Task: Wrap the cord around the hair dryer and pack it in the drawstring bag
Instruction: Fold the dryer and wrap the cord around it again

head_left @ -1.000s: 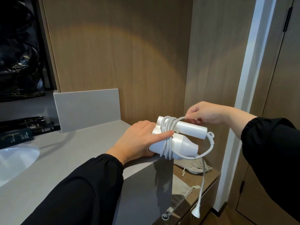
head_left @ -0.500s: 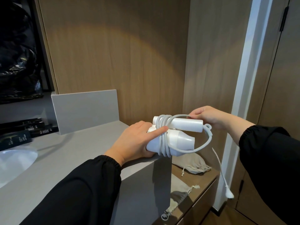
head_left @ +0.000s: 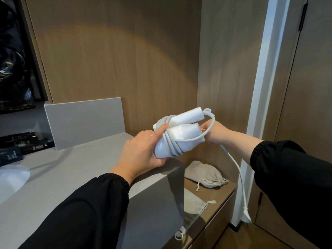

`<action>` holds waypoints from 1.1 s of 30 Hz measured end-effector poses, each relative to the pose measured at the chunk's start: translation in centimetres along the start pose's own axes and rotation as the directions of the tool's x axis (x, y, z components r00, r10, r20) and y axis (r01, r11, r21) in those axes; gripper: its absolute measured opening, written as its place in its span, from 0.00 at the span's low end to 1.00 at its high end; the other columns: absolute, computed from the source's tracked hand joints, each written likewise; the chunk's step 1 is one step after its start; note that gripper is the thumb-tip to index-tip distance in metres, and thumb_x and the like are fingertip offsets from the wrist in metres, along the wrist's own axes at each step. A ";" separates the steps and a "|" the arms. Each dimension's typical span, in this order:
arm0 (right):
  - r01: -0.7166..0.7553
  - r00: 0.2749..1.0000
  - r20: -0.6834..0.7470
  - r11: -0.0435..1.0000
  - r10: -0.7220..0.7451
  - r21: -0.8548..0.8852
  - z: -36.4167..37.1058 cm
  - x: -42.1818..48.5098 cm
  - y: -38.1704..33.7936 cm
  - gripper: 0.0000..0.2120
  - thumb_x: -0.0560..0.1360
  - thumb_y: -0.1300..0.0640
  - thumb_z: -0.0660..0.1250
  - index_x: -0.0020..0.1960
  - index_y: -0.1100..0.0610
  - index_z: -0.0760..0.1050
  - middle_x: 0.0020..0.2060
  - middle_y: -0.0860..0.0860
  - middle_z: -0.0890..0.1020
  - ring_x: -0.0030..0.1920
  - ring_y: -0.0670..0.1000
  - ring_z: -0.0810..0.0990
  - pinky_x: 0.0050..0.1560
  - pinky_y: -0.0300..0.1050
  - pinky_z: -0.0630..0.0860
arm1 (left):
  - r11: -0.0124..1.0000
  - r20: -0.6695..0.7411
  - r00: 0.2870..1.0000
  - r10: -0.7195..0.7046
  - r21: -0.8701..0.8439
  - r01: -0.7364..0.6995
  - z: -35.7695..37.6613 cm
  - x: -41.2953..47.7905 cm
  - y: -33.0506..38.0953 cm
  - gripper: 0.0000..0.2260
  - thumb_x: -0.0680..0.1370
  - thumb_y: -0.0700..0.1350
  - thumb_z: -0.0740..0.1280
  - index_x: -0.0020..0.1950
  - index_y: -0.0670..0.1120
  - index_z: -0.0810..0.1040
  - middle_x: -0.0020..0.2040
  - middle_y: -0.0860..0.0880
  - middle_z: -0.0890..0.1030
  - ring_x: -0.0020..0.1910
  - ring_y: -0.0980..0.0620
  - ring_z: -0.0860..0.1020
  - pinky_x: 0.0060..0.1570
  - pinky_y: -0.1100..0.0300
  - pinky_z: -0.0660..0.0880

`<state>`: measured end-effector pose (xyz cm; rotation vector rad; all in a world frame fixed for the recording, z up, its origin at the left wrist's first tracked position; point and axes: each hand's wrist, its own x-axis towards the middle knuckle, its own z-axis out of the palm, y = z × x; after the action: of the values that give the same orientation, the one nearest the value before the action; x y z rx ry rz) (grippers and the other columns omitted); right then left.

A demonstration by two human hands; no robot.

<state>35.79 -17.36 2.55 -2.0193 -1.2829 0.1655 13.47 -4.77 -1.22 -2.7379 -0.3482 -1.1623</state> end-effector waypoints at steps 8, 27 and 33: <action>-0.079 0.985 0.144 0.993 0.092 -0.092 1.6 -1.5 0.3 0.12 0.82 0.56 0.56 0.44 0.58 0.74 0.29 0.54 0.76 0.27 0.49 0.72 0.27 0.35 0.71 | 0.992 -0.054 0.991 -0.119 -0.052 0.116 1.0 0.8 1.0 0.40 0.69 0.60 0.70 0.76 0.56 0.55 0.48 0.51 0.78 0.46 0.51 0.76 0.36 0.61 0.71; 0.033 0.995 0.104 0.959 -0.003 -0.282 2.9 -4.8 -3.2 0.13 0.82 0.53 0.55 0.48 0.55 0.77 0.40 0.51 0.79 0.38 0.46 0.76 0.41 0.38 0.71 | 0.923 0.025 0.925 -0.378 0.088 0.375 1.8 1.1 0.7 0.40 0.68 0.55 0.69 0.75 0.60 0.50 0.43 0.53 0.71 0.39 0.52 0.69 0.31 0.61 0.65; 0.077 0.993 0.121 0.849 -0.015 -0.524 3.4 -5.2 -4.1 0.12 0.82 0.52 0.57 0.44 0.54 0.75 0.34 0.49 0.76 0.35 0.47 0.76 0.36 0.38 0.69 | 0.932 0.036 0.937 -0.347 0.128 0.340 1.8 1.1 1.1 0.40 0.69 0.57 0.68 0.75 0.58 0.50 0.45 0.51 0.74 0.39 0.53 0.69 0.30 0.62 0.65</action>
<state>28.70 -18.96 1.35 -2.4640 -1.5757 -0.1163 15.75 -5.21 -1.74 -2.6773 -0.9063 -1.0910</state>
